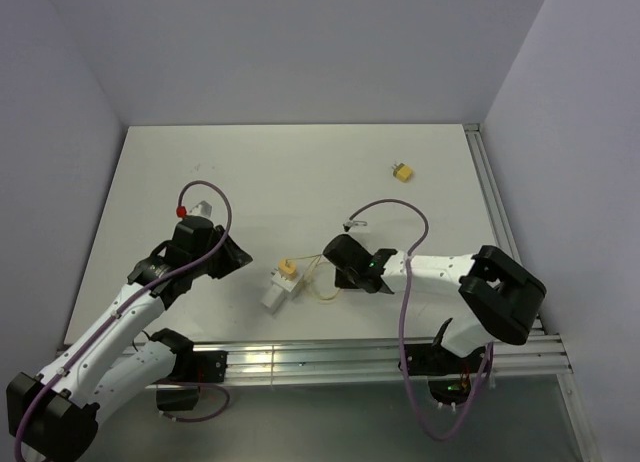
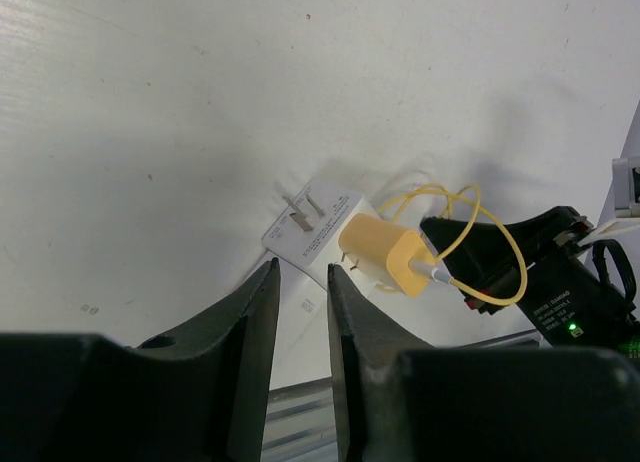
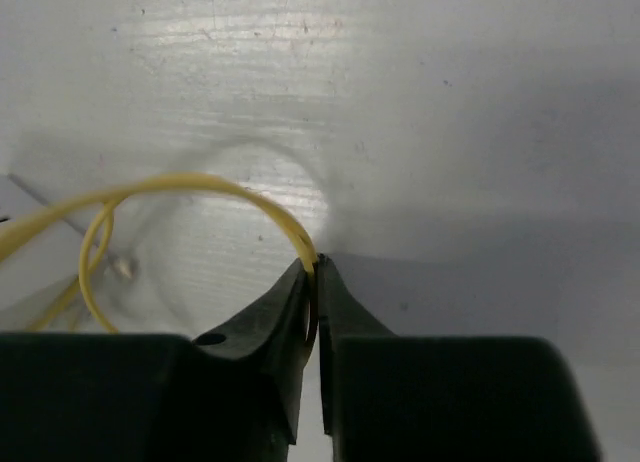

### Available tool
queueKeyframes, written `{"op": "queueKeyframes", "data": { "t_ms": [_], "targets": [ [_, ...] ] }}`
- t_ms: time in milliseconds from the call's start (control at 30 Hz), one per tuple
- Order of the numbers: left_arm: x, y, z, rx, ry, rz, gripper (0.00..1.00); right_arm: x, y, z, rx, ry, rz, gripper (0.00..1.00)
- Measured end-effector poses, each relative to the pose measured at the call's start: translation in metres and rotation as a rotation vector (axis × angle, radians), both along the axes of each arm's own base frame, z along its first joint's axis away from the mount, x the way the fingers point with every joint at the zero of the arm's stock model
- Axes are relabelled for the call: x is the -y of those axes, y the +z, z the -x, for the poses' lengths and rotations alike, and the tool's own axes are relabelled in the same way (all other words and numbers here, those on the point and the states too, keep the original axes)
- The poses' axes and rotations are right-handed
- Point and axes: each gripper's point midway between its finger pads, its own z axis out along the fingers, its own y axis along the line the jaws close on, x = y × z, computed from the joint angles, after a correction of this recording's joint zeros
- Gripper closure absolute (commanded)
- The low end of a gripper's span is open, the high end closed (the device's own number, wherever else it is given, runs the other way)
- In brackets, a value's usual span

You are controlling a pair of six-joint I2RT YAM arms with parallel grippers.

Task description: Insert the plug

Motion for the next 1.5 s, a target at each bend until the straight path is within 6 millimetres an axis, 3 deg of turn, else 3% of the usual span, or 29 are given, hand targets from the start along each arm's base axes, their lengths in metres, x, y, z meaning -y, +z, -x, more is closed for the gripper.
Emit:
{"op": "queueKeyframes", "data": {
  "t_ms": [200,300,467,533,600,700,833,933,1200,1500],
  "targets": [
    [-0.001,0.003,0.000,0.015,-0.005,-0.005,0.67,0.011,0.014,-0.015,0.061,-0.056,0.072,1.00],
    [-0.001,0.006,0.000,0.028,-0.006,-0.002,0.67,0.004,0.046,-0.039,0.141,-0.043,0.087,1.00],
    [-0.002,0.008,0.000,0.035,-0.003,0.000,0.67,-0.022,0.116,-0.102,0.320,-0.015,0.044,1.00],
    [-0.002,0.009,-0.001,0.039,-0.004,0.003,0.67,-0.030,0.128,-0.125,0.364,-0.005,0.044,0.98],
    [-0.001,0.011,-0.001,0.044,-0.006,0.008,0.66,-0.038,0.127,-0.143,0.374,0.016,0.062,0.98],
    [-0.001,0.013,0.000,0.053,-0.008,0.015,0.66,-0.054,0.103,-0.160,0.341,0.075,0.095,0.98],
    [-0.001,0.016,0.001,0.062,-0.006,0.023,0.66,-0.065,0.066,-0.153,0.259,0.164,0.107,0.94],
    [0.000,0.019,0.000,0.071,-0.003,0.031,0.66,-0.073,0.053,-0.149,0.220,0.213,0.090,0.90],
    [0.000,0.022,-0.001,0.080,0.003,0.044,0.65,-0.096,0.052,-0.156,0.199,0.263,0.050,0.81],
    [-0.001,0.023,0.001,0.083,0.004,0.046,0.65,-0.090,0.043,-0.150,0.151,0.258,0.077,0.60]
  ]
}}
